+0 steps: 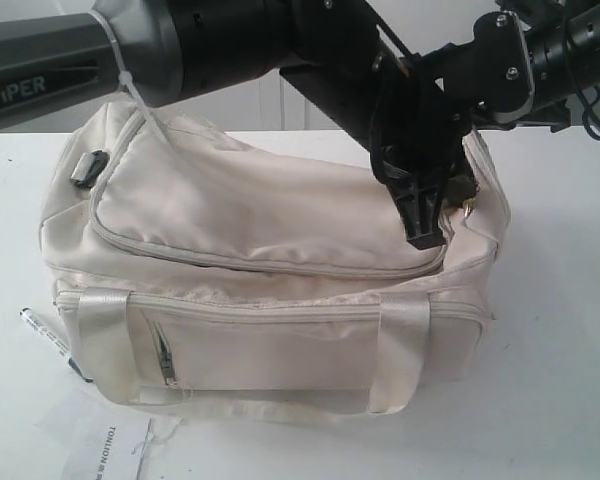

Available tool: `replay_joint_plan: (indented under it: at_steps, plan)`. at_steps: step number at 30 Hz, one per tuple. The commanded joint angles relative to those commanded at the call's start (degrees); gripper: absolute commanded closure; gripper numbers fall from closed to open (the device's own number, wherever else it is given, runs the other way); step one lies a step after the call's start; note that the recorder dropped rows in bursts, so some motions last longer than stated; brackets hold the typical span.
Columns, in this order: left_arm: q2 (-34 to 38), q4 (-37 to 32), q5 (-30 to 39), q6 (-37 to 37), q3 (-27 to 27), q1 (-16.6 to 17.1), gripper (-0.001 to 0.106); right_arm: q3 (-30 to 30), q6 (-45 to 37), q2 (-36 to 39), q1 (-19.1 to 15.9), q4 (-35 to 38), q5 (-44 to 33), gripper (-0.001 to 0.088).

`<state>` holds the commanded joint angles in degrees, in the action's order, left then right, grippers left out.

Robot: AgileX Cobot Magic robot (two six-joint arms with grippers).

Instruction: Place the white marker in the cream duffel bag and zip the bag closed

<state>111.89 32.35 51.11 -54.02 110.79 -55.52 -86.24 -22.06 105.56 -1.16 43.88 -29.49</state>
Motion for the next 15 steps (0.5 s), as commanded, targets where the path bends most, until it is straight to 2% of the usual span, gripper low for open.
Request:
replay_joint_plan:
  at_steps: [6, 15]
  plan:
    - [0.0, 1.8, 2.2, 0.0, 0.0, 0.0, 0.105, 0.0, 0.0, 0.0, 0.0, 0.0, 0.1, 0.0868]
    - [0.0, 1.9, 9.8, -0.1, 0.0, 0.0, 0.105, 0.0, 0.0, 0.0, 0.0, 0.0, 0.3, 0.0868]
